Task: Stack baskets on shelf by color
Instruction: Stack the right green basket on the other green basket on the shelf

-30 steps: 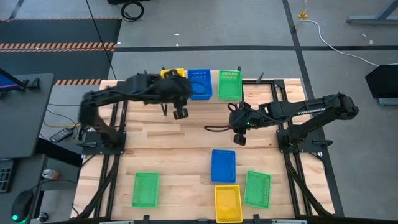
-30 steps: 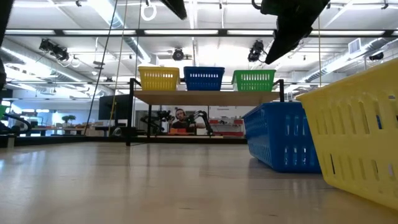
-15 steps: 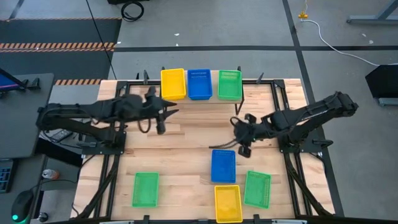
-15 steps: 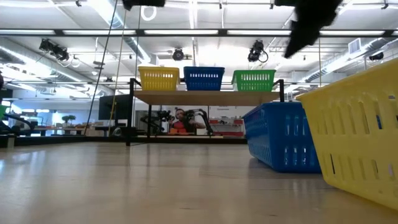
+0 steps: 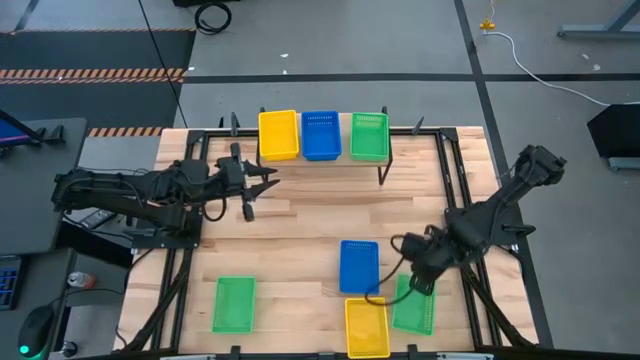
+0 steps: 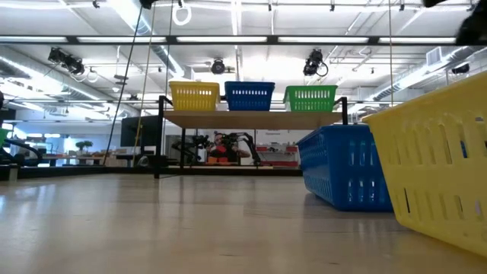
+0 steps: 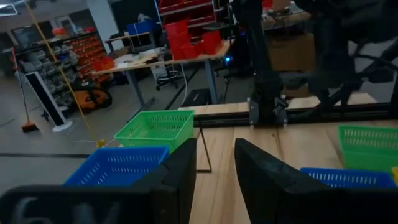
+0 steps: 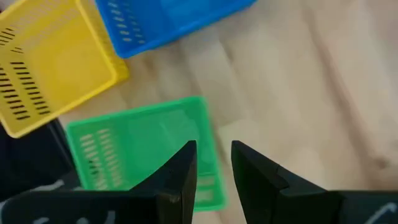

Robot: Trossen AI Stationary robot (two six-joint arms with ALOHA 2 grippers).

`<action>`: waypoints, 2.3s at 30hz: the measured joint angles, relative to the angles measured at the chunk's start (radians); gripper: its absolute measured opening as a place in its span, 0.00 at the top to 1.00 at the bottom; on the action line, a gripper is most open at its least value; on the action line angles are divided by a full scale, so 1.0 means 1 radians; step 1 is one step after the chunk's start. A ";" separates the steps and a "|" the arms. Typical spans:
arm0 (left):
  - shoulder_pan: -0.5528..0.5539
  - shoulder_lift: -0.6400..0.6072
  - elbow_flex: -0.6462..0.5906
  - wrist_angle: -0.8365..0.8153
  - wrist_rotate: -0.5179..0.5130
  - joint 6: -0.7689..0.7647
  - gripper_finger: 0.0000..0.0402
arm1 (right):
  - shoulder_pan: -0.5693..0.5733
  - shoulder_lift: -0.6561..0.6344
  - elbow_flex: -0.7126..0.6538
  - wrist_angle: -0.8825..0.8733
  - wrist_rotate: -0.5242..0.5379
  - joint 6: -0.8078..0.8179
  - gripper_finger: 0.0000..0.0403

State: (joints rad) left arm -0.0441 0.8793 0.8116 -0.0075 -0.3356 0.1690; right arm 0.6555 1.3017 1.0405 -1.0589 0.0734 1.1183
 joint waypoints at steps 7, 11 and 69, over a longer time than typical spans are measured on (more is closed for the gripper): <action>-0.006 -0.004 0.000 -0.014 0.045 -0.005 0.71 | 0.096 0.168 0.000 0.074 -0.022 0.121 0.74; -0.006 -0.002 0.000 -0.048 0.094 -0.030 0.71 | 0.117 0.285 0.000 0.069 -0.067 0.124 0.74; -0.212 -0.001 -0.002 -0.154 -0.016 -0.194 0.71 | 0.341 0.446 0.216 -0.090 0.108 0.078 0.52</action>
State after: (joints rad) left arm -0.2561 0.8783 0.8093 -0.1614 -0.3518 -0.0249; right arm 0.9970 1.7474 1.2568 -1.1492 0.1813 1.1967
